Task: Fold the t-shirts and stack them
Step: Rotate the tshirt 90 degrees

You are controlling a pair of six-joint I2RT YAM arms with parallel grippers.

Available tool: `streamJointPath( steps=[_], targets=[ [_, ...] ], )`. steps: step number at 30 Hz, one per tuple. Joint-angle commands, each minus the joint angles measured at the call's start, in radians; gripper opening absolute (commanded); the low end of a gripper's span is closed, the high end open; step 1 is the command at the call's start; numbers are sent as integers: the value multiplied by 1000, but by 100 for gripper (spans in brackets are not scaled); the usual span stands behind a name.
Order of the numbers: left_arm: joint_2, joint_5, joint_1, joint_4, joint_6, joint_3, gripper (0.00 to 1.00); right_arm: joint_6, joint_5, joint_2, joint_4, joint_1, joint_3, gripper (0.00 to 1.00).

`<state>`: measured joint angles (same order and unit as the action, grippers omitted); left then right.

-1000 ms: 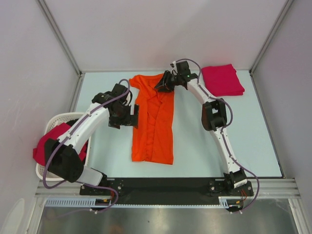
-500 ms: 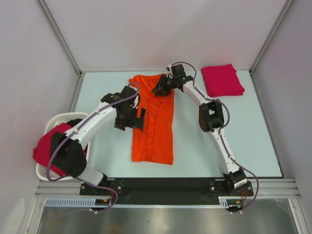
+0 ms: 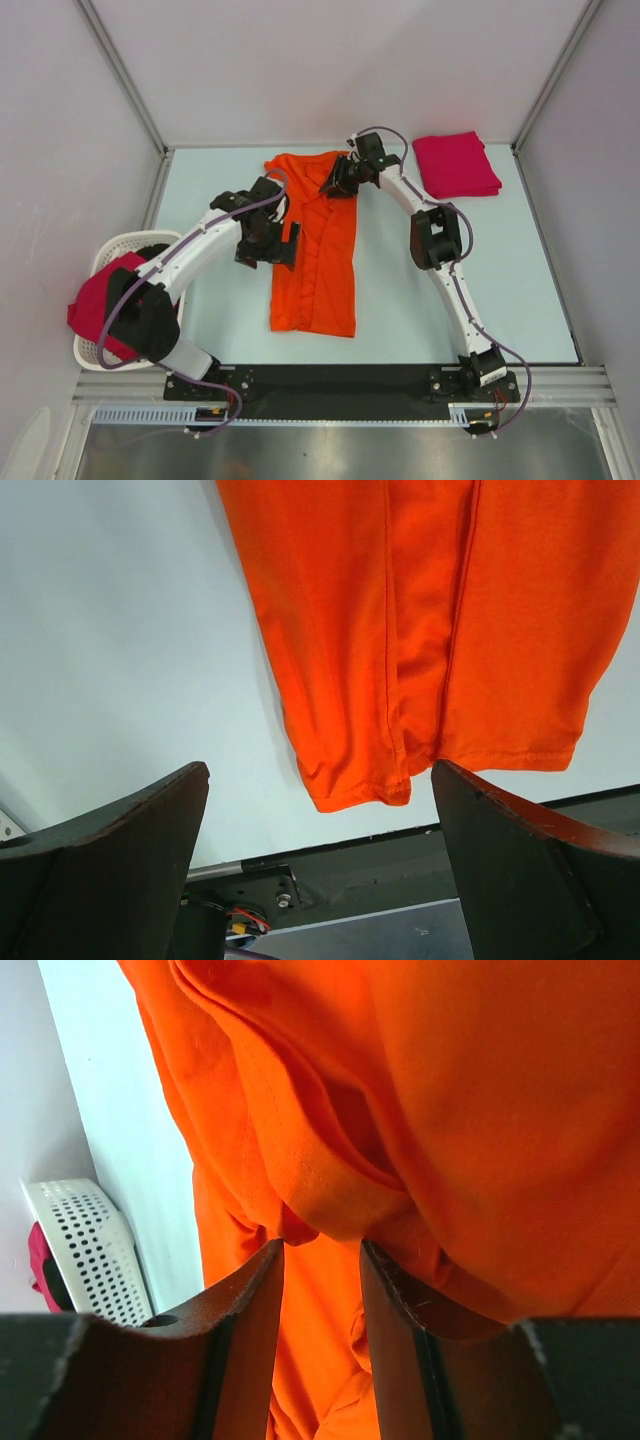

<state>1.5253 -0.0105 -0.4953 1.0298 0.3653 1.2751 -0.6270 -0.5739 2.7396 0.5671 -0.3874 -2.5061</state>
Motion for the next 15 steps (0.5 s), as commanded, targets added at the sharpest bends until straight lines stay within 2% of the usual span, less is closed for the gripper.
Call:
streamJointPath(
  steps=[1, 5, 8, 11, 15],
  targets=[
    [4, 9, -11, -13, 4, 18, 100, -6, 17, -11, -59, -10, -14, 41],
    [15, 9, -9, -11, 18, 30, 100, -43, 13, 25, -79, -22, -53, 41],
    [36, 64, -9, -8, 24, 61, 99, -43, 25, 14, -98, -25, -50, 40],
    [67, 104, -6, -4, 23, 122, 97, -31, 40, -4, -125, -22, -43, 40],
    [153, 135, 9, 9, 14, 275, 97, 18, 106, -47, -145, -18, -48, 40]
  ],
)
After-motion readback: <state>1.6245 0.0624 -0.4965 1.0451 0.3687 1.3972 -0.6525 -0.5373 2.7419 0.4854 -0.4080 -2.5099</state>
